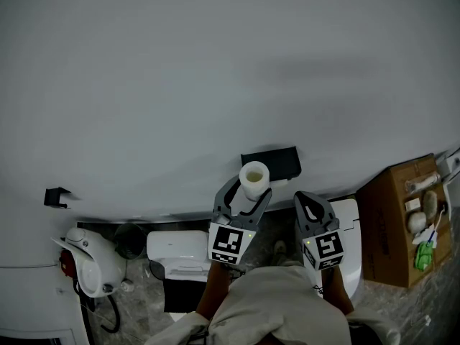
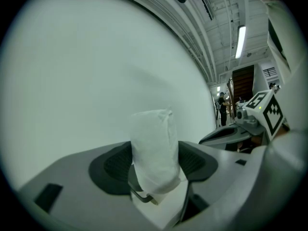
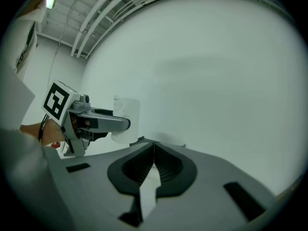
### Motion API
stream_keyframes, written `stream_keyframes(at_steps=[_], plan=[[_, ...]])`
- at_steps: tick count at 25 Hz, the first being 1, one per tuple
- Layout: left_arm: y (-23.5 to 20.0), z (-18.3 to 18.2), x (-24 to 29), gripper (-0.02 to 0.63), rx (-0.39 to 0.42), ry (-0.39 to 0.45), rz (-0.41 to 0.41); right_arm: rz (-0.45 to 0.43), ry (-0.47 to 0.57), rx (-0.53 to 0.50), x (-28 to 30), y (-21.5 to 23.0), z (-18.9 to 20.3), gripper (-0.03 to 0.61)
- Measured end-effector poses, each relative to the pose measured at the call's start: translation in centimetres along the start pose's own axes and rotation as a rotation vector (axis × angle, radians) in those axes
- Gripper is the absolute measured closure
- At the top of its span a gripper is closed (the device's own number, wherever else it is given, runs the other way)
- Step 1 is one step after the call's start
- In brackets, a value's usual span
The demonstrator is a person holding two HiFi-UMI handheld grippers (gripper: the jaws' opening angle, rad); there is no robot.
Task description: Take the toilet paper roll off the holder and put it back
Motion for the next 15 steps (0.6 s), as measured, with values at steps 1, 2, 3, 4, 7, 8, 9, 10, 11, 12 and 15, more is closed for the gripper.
stream_keyframes(at_steps=[1, 2, 3, 4, 7, 8, 9, 10, 11, 12, 15], plan=[[0.0, 0.0, -0.4, 0.311, 0.000, 0.003, 0.002, 0.003, -0.001, -0.001, -0.2, -0.3, 0.0, 0.580], [0.1, 0.0, -0.8, 0.311, 0.000, 0.005, 0.005, 0.005, -0.003, -0.002, -0.5, -0.6, -0.1, 0.580], [0.2, 0.0, -1.2, 0.311, 0.000, 0.006, 0.008, 0.007, -0.008, -0.004, -0.7, -0.9, -0.1, 0.580], [0.2, 0.1, -1.6, 0.311, 0.000, 0.008, 0.012, 0.010, -0.012, -0.006, -1.0, -1.2, 0.0, 0.580], [0.5, 0.3, -2.9, 0.311, 0.000, 0.012, 0.022, 0.026, -0.008, -0.008, -1.8, -2.1, -0.2, 0.580], [0.6, 0.3, -3.3, 0.311, -0.001, 0.013, 0.025, 0.029, -0.008, -0.008, -2.1, -2.5, -0.2, 0.580], [0.8, 0.4, -3.7, 0.311, -0.001, 0.014, 0.028, 0.032, -0.008, -0.007, -2.5, -2.8, -0.2, 0.580], [0.9, 0.5, -4.0, 0.311, -0.001, 0.015, 0.031, 0.034, -0.009, -0.007, -2.8, -3.1, -0.2, 0.580], [1.1, 0.5, -4.4, 0.311, 0.001, 0.017, 0.035, 0.036, -0.010, -0.007, -3.1, -3.4, -0.2, 0.580], [1.1, 0.6, -4.7, 0.311, 0.003, 0.021, 0.038, 0.039, -0.011, -0.006, -3.3, -3.8, -0.2, 0.580], [1.4, 1.1, -5.7, 0.311, 0.001, 0.017, 0.048, 0.047, -0.013, -0.008, -4.0, -4.6, -0.2, 0.580]])
Point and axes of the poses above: the fingertips, and each gripper's own axes: x forward along the fingers, y to its right, z out of its underside, the point moved 2 cm from there along -x, backward along the fingers, and after that the axes turned 10 degrees about -x, right-handed, at the moved point
